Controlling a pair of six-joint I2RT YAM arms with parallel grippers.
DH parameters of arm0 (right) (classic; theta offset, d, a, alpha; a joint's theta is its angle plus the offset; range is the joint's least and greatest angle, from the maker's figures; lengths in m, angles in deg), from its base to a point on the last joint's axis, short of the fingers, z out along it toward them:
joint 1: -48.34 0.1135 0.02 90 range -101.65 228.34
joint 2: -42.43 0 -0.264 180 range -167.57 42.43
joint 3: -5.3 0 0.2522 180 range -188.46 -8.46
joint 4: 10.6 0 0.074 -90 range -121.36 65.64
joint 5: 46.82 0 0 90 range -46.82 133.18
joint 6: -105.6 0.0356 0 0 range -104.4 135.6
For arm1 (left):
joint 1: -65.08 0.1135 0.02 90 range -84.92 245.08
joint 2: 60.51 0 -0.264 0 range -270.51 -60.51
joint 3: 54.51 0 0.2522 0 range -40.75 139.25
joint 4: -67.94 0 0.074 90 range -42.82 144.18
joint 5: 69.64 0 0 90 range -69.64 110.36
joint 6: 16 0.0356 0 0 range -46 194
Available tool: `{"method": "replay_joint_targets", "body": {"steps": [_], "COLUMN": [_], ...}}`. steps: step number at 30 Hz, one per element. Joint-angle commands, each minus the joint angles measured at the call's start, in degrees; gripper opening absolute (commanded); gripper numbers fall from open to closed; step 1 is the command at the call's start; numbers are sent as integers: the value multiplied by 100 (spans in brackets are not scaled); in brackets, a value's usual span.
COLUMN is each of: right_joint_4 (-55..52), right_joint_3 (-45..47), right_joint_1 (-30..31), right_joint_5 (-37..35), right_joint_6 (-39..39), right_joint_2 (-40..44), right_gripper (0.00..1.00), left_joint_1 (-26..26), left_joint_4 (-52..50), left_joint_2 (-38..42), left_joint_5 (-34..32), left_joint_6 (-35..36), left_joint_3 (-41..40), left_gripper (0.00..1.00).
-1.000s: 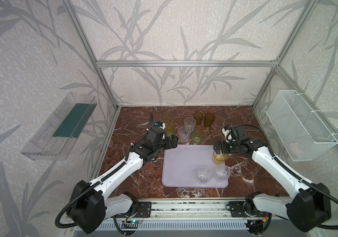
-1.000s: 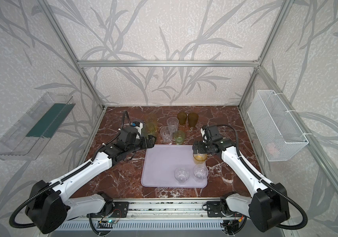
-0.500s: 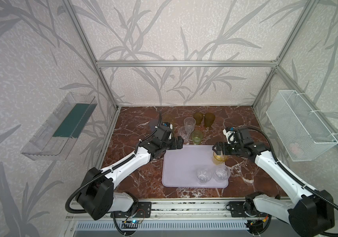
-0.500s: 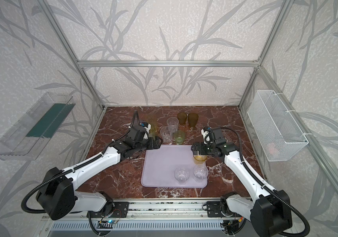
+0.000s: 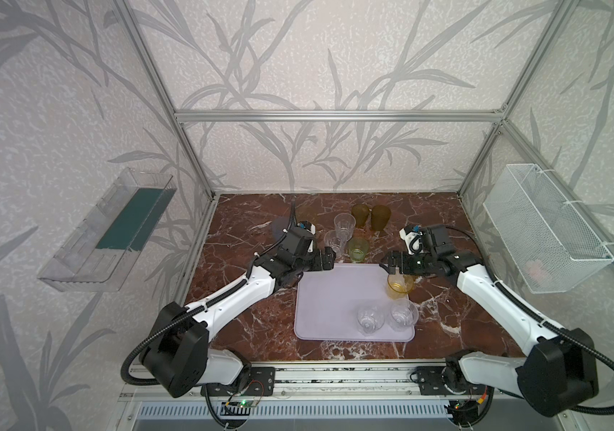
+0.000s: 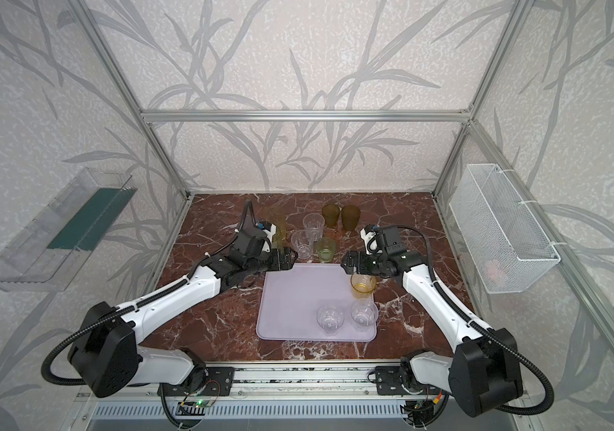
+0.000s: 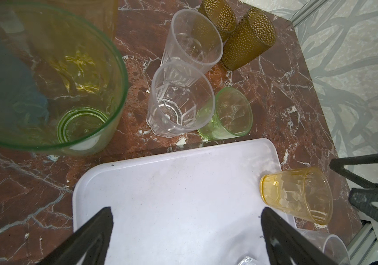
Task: Place the glasses into the tray
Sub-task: Place the glass on the tray, then pick up the glass from the top-center of the table.
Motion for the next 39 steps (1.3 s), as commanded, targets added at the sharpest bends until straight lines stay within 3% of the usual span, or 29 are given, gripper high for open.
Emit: {"method": "replay_joint_targets", "body": {"steps": [1,8,16,28,39], "right_joint_4": [195,606,625,714,293], "right_joint_3": [-325,-430,-773,-1430,-1943], "right_joint_1": [-28,-2,256,602,710], "right_joint_5": [147,519,463,401,-580], "right_joint_6": [45,372,438,488,177], "right_joint_2": [-146,-391,-771,-1706,-2394], "right_gripper": [100,99,93,85,67], "left_joint_1": [-22,-24,-19,-18,-23], "left_joint_4": [101,-239,-84,38,5], "left_joint_2": [-61,67,324,392,513], "left_joint_5": [13,53,-156,34,0], "left_joint_6": [-54,65,-5,-142,-125], "left_joint_3": [90,357,83,-52,-160], "left_gripper": [99,99,99,99,99]}}
